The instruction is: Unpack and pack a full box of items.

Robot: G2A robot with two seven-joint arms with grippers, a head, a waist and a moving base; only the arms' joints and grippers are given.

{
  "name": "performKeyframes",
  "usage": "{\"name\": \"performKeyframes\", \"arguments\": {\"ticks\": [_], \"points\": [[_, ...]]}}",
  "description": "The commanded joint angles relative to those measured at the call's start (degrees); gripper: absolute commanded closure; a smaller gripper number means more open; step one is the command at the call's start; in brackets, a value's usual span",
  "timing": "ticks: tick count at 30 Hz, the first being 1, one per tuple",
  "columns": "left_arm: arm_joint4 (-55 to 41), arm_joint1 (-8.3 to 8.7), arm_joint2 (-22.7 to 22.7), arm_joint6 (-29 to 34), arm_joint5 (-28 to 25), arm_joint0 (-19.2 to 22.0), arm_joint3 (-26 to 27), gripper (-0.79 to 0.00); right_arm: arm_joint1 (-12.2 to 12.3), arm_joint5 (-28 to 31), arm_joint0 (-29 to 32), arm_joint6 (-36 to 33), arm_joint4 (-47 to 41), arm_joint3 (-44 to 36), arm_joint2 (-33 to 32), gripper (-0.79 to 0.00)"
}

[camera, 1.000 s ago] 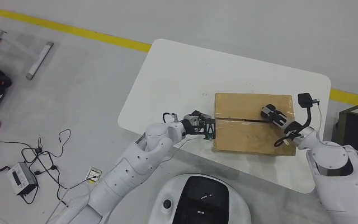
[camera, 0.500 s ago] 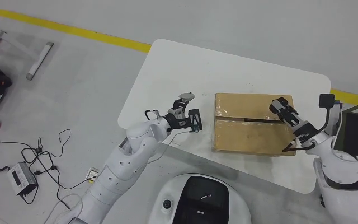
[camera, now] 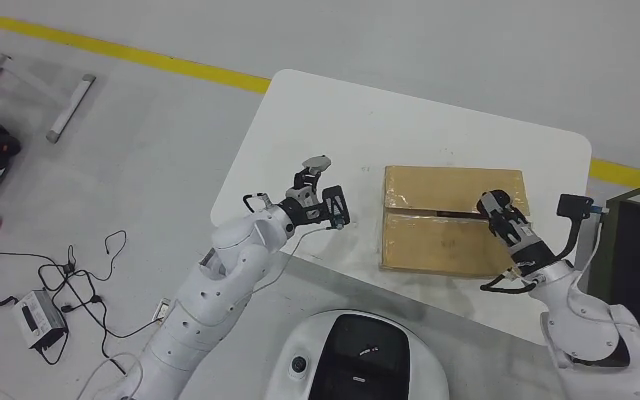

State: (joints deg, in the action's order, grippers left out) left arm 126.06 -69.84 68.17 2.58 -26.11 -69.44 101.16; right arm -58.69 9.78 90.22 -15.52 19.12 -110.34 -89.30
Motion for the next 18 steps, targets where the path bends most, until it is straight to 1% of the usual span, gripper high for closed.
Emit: {"name": "performKeyframes", "arguments": {"ticks": [1,13,15,18], "points": [[0.0,0.00,0.0,0.0,0.0,0.0,0.0,-0.785,0.0,0.0,0.0,0.0,0.0,0.0,0.0,0.000],[0.0,0.00,0.0,0.0,0.0,0.0,0.0,-0.785,0.0,-0.1,0.1,0.1,0.1,0.1,0.1,0.000],[0.0,0.00,0.0,0.0,0.0,0.0,0.0,-0.785,-0.1,-0.9,0.3,0.1,1.6,0.1,0.0,0.000],[0.0,0.00,0.0,0.0,0.0,0.0,0.0,-0.785,-0.1,-1.5,1.0,-0.3,1.4,-0.3,-0.2,0.000]]}}
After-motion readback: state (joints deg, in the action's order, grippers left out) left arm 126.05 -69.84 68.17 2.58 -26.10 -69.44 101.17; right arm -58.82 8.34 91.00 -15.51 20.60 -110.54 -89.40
